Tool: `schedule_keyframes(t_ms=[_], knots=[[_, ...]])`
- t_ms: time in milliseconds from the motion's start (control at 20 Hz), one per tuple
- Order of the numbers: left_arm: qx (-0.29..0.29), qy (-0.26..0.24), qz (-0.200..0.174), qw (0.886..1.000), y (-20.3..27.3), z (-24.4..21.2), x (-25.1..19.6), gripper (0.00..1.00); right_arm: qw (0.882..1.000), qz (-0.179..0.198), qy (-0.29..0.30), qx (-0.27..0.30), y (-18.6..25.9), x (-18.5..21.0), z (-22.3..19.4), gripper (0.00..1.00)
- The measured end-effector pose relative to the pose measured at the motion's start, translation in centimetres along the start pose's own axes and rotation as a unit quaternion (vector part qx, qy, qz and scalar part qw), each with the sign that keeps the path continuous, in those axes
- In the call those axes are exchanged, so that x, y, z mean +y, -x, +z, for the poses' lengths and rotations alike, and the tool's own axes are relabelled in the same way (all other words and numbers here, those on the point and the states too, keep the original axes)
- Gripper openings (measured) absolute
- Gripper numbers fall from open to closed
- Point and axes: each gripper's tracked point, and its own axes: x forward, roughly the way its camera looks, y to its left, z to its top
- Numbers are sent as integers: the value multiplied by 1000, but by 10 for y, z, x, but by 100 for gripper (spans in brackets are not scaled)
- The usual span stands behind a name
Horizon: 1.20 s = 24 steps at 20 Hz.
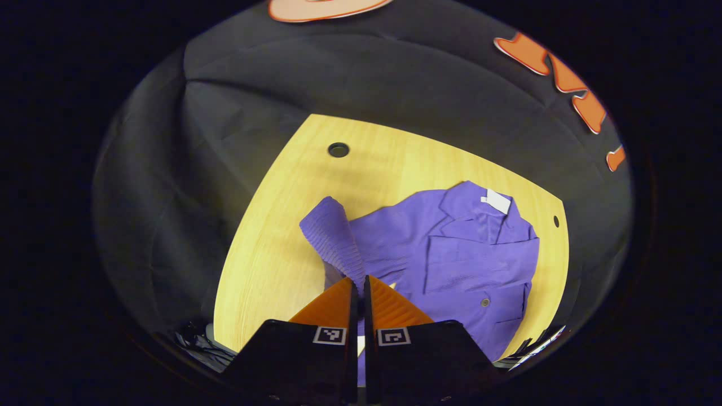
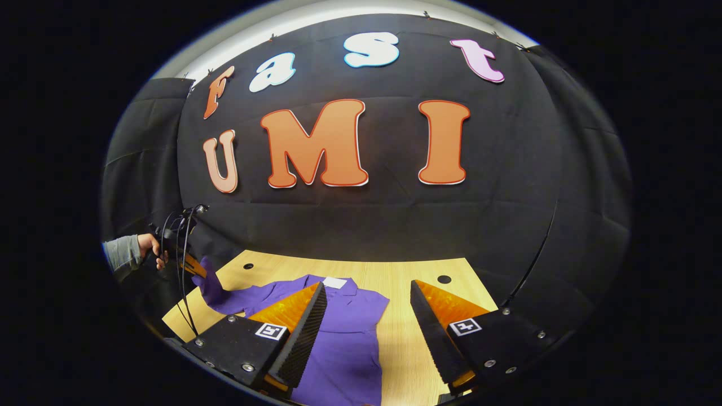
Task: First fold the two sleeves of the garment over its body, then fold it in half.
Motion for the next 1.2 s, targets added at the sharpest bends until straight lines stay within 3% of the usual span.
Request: schedule_keyframes(t_ms=[350,600,1050,1200], knots=[[1,-86,-56,995,-2,17,-133,6,999,-16,-36,8,16,-29,-21,89],[15,-153,-99,983,-12,12,-224,6,997,-38,-60,18,29,-54,-39,89],[11,-246,-106,963,-45,9,-339,6,992,-71,-106,23,49,-94,-60,89],[16,-265,-135,955,-53,-5,-377,13,991,-71,-109,25,52,-95,-62,89]])
